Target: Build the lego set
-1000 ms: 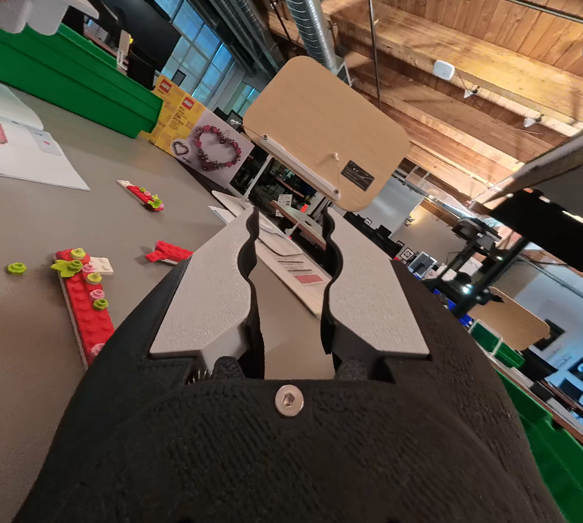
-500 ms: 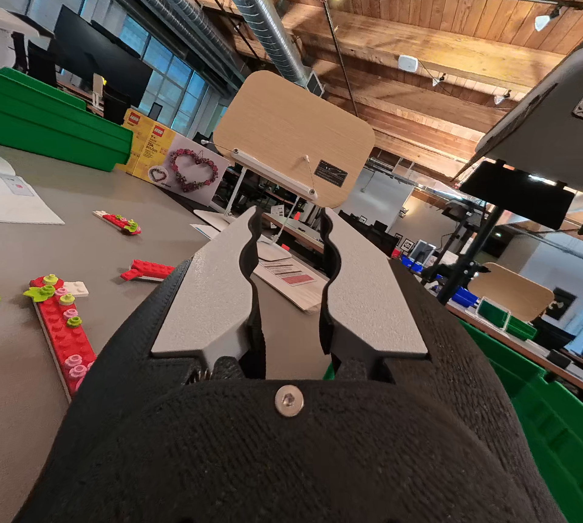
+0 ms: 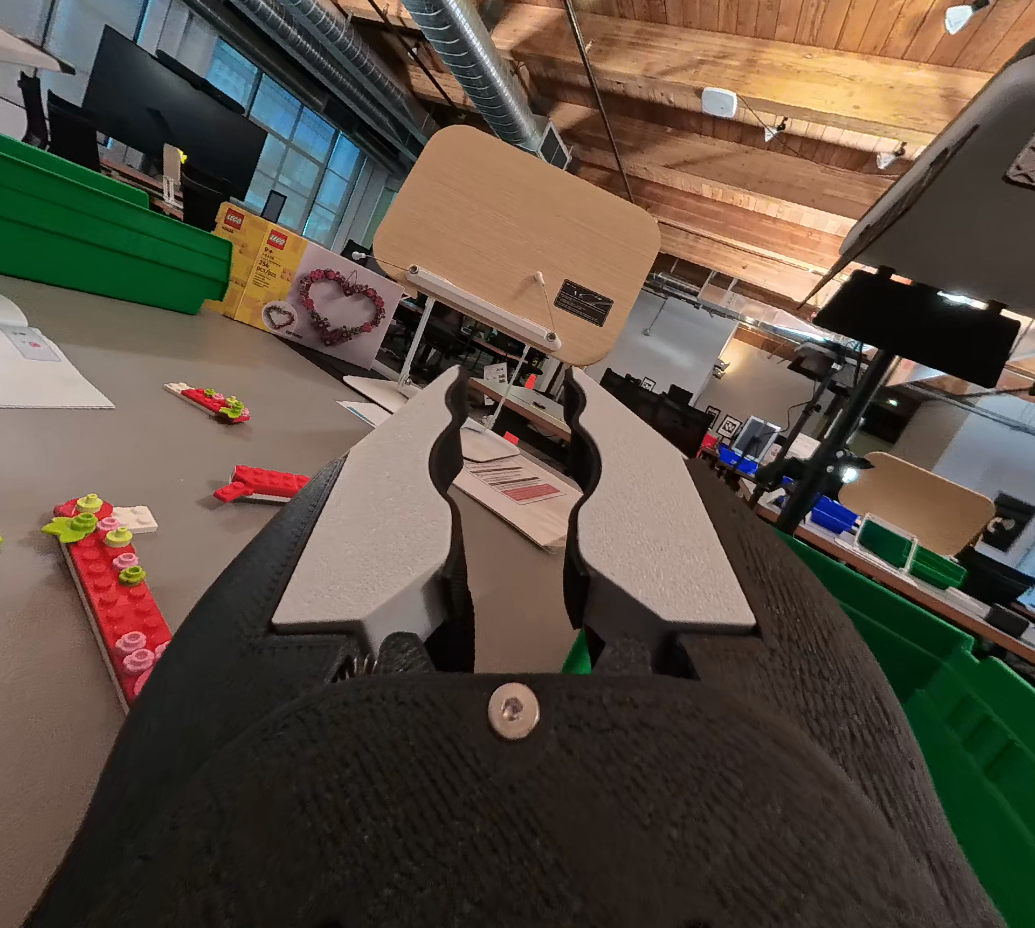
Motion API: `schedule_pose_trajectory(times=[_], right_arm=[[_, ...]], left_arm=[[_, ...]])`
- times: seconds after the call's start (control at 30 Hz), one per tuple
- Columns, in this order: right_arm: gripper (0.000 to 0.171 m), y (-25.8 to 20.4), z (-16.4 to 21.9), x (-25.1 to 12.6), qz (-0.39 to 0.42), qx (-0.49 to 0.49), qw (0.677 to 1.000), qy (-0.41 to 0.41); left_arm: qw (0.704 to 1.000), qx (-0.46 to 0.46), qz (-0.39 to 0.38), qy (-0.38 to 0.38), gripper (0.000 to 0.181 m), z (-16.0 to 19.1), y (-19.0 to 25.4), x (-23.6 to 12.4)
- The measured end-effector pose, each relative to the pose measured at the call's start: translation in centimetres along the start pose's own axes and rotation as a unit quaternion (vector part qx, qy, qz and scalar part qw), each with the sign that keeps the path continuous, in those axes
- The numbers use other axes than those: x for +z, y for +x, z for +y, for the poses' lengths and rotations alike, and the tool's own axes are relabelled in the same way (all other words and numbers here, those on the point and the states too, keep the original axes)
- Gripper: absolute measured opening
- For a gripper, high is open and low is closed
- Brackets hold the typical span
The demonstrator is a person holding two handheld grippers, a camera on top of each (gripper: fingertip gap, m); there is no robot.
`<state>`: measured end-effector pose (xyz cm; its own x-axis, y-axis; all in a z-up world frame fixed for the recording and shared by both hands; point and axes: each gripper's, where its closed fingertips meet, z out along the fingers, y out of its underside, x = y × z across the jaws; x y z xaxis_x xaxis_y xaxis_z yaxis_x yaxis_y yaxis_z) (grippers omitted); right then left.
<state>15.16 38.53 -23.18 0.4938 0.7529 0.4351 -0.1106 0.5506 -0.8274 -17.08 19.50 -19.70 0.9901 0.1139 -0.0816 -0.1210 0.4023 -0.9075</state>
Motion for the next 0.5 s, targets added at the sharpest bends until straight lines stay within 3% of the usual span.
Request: schedule_pose_trajectory(times=[0.5], right_arm=[[0.030,1.00,0.51,-0.10,0.019,0.022,1.000,-0.009]], left_arm=[[1.000,-0.006,-0.007,0.003,0.050,-0.18,-0.34,-0.10]])
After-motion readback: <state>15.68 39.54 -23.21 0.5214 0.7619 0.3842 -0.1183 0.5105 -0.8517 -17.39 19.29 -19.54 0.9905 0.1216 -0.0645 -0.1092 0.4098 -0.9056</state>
